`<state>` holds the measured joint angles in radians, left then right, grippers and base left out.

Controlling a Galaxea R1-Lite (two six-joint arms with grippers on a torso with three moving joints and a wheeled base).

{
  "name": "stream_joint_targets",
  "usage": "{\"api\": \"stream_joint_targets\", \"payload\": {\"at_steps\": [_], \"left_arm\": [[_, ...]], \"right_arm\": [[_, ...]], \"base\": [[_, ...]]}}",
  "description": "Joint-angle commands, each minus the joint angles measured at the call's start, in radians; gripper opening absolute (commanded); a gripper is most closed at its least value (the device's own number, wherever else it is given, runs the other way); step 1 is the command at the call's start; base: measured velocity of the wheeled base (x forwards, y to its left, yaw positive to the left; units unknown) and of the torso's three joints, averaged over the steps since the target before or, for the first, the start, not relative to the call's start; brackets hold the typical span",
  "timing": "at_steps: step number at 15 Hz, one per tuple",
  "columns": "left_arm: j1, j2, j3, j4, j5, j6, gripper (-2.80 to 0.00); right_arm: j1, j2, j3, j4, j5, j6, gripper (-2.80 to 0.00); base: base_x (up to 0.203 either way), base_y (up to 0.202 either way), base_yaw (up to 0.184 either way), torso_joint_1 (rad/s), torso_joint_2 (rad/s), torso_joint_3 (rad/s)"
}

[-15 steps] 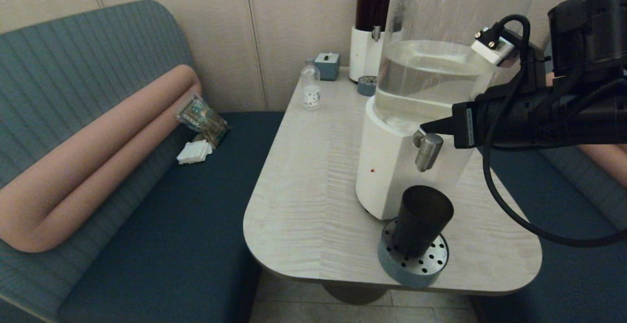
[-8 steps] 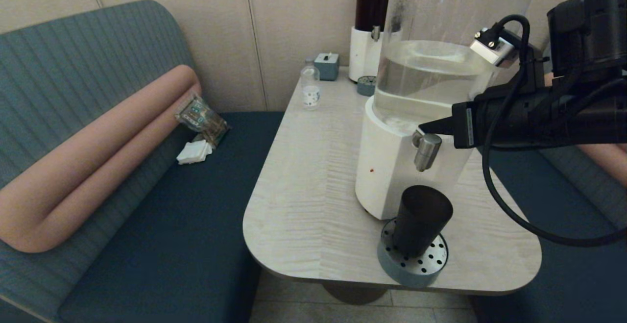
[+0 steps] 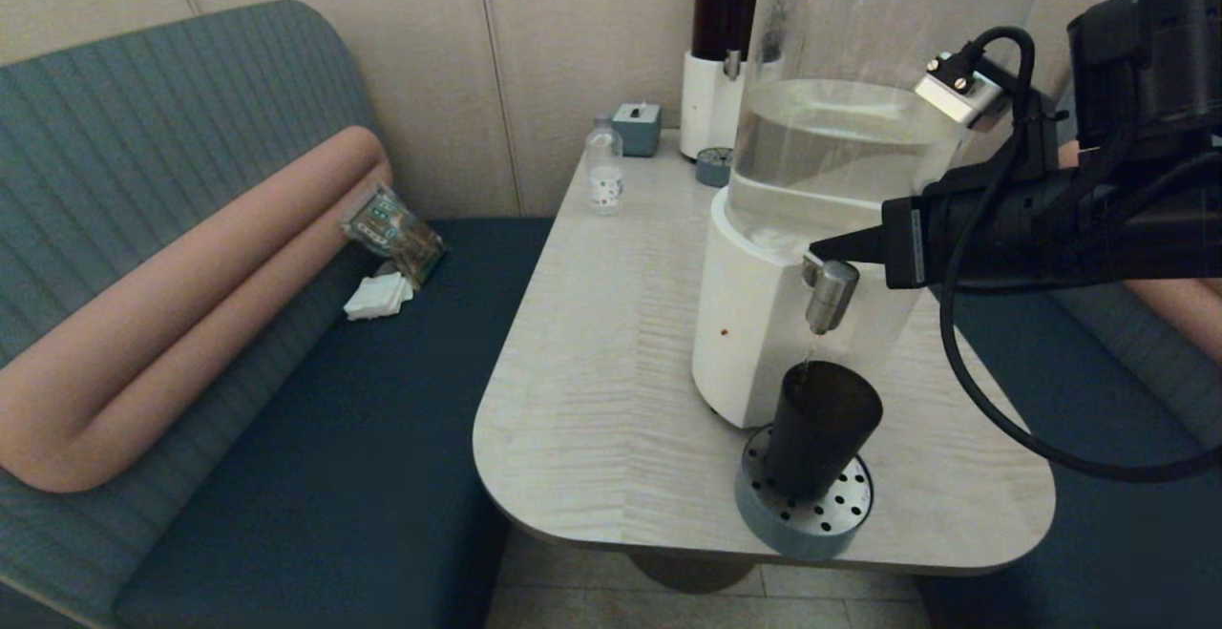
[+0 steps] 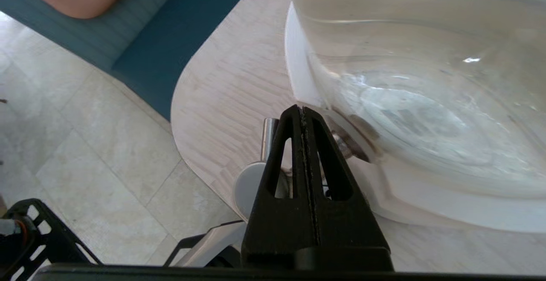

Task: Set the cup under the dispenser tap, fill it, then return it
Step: Turn off the faucet

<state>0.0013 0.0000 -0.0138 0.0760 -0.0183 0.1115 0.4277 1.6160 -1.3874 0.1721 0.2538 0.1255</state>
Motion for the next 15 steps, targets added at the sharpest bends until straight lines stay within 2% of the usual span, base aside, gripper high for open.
{"api": "stream_joint_targets", "payload": {"at_steps": [1, 6, 9, 15], "left_arm": [[0.000, 0.002, 0.000, 0.001, 0.000, 0.000, -2.80], [0.000, 0.002, 0.000, 0.001, 0.000, 0.000, -2.80], [0.000, 0.002, 0.000, 0.001, 0.000, 0.000, -2.80], [0.000, 0.002, 0.000, 0.001, 0.000, 0.000, -2.80]], "right_arm": [[0.000, 0.001, 0.002, 0.000, 0.006, 0.002, -2.80], [-0.007, 0.001, 0.002, -0.005, 0.006, 0.000, -2.80], [-0.041, -0.018, 0.020, -0.051, 0.002, 0.002, -2.80], [-0.081, -0.100, 0.053, -0.060, 0.000, 0.002, -2.80]], "base": [[0.000, 0.000, 0.000, 0.000, 0.00, 0.000], [0.000, 0.000, 0.000, 0.000, 0.00, 0.000], [0.000, 0.000, 0.000, 0.000, 0.00, 0.000], [0.000, 0.000, 0.000, 0.000, 0.00, 0.000]]}}
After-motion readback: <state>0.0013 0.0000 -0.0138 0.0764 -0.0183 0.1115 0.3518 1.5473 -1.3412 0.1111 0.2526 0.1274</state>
